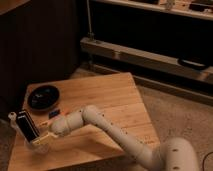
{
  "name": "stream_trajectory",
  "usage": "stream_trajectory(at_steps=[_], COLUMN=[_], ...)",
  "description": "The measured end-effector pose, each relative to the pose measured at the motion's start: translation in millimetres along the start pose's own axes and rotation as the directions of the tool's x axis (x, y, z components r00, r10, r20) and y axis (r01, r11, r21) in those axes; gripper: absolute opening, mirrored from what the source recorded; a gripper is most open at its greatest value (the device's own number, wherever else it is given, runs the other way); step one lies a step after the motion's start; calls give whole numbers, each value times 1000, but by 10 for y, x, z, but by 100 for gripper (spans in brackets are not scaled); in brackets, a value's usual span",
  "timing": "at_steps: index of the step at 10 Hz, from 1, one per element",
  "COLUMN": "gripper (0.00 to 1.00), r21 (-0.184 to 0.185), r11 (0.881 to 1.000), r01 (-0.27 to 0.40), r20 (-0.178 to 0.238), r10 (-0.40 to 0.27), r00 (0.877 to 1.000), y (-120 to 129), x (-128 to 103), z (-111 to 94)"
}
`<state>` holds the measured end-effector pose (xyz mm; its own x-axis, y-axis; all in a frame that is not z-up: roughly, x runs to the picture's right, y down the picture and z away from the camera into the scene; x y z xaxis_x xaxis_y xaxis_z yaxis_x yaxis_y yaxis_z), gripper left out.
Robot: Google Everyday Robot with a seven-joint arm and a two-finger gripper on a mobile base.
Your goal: Place the eraser in the ceramic cup
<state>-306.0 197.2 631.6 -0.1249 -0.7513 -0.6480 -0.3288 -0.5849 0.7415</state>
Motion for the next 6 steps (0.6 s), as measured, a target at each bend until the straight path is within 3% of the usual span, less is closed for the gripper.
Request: stream_trajectory(at_steps=[6], gripper=[80], r21=[-34], r11=[999], r01=[-14], r20=[-8], r10=[14], r00=[1000], y=[25], x=[8], z=[1])
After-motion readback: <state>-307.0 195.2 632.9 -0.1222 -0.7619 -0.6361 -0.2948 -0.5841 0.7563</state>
